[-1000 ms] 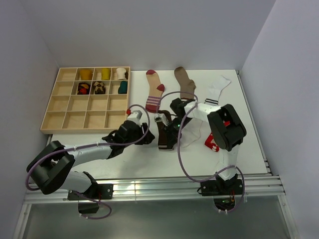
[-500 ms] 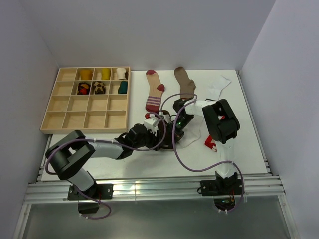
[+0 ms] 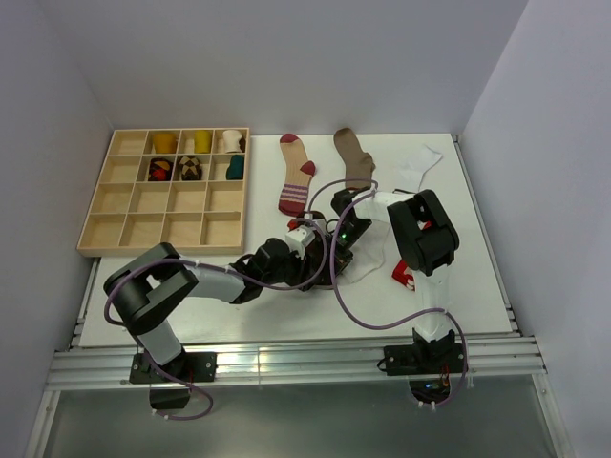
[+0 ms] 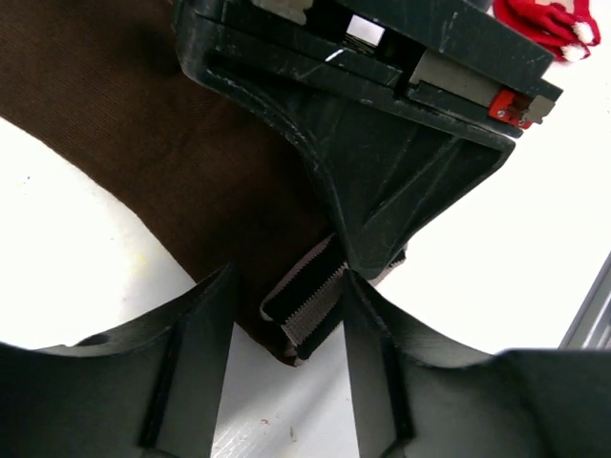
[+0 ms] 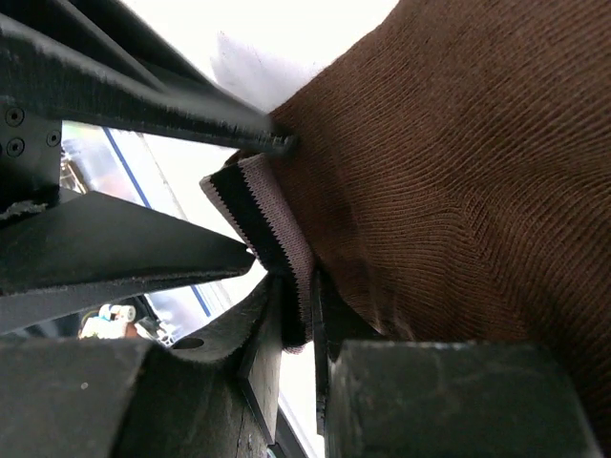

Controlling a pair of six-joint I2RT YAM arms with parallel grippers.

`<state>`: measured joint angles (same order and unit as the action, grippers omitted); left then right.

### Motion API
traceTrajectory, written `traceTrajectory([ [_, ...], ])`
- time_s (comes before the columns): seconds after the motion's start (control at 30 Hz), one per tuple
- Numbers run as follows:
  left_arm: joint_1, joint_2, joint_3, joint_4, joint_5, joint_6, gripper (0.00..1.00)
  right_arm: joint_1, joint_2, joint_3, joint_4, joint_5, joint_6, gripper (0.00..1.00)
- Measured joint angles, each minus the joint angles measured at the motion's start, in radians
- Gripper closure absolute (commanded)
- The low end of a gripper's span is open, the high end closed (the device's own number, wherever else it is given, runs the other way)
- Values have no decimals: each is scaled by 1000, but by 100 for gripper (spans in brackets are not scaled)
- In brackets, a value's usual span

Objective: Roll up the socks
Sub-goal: Roll the sock at the center of the board.

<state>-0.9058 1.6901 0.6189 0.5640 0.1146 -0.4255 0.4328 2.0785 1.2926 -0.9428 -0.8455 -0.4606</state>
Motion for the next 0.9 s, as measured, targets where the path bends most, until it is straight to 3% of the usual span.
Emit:
traceTrajectory([
  [0.17,0,11,0,2,16,-23,71,0,0,3,0,11,9,81],
  [0.3,0,29,0,23,34,-41,82,0,-3,3,2,15,27,60],
  [0.43,0,30,7,19,39,-66,99,1,-29,3,2,27,35,52],
  [0.67,0,31,72,-117,39,-140,100,-24,-202,-50,109,128,31,43],
  [0.9,60,31,128,-280,137,-257,100,-192,-428,-121,227,156,5,42],
])
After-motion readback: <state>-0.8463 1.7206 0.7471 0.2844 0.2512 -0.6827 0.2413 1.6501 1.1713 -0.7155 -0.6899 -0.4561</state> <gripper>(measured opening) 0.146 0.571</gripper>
